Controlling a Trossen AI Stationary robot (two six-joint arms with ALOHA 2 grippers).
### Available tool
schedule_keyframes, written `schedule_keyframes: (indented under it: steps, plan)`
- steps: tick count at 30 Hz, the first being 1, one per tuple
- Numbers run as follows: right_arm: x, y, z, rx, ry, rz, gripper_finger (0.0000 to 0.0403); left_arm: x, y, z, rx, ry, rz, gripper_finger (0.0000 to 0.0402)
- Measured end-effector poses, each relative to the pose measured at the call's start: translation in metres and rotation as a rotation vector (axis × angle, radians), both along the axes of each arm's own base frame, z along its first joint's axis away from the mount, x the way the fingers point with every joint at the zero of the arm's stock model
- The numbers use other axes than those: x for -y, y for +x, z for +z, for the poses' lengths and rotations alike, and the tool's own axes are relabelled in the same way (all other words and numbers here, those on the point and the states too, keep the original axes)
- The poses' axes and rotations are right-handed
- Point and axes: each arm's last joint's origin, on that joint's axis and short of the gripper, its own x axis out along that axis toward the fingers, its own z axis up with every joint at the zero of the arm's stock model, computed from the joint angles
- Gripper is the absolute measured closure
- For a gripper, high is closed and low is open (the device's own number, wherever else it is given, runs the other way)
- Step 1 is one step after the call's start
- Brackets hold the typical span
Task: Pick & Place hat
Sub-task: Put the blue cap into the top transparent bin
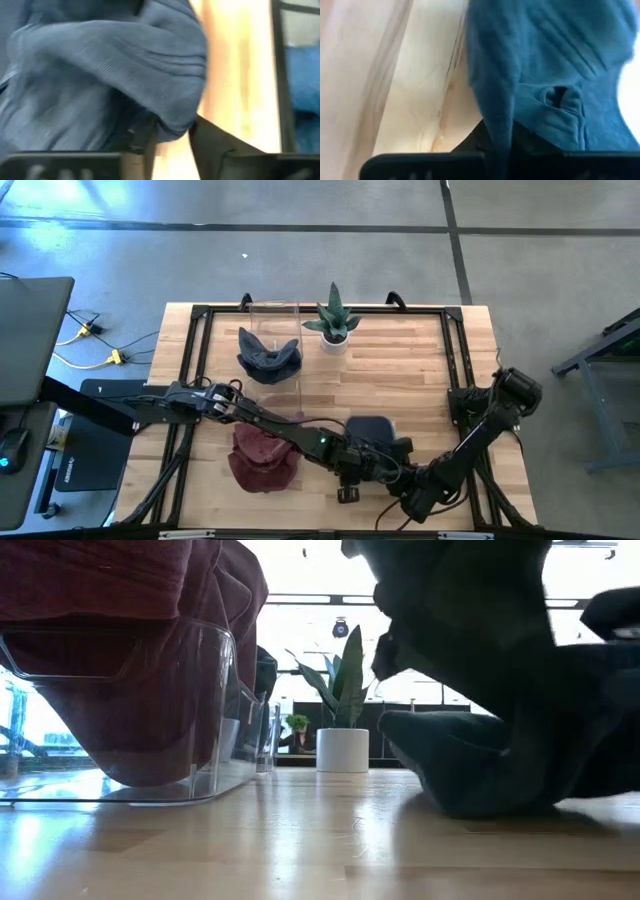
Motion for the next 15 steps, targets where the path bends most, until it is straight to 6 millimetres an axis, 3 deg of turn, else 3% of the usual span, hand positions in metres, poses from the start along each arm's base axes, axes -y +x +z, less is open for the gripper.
schedule_keyframes:
  steps: [5,8,12,15]
  plan:
    - [0.013,-0.015,0.021,0.009,0.085,0.006,0.0389,0.005,0.001,0.002,0.024,-0.053,-0.169,0.0215]
    - [0.023,-0.025,0.037,0.023,0.194,0.022,0.0396,0.005,0.003,0.004,0.062,-0.027,-0.171,0.0177]
    - [0.039,-0.04,0.05,0.074,0.339,0.023,0.0391,0.006,0.004,0.005,0.113,0.078,-0.15,0.0153]
    - [0.051,-0.049,0.051,0.139,0.433,0.035,0.0398,0.013,0.008,-0.006,0.172,0.197,-0.147,0.0153]
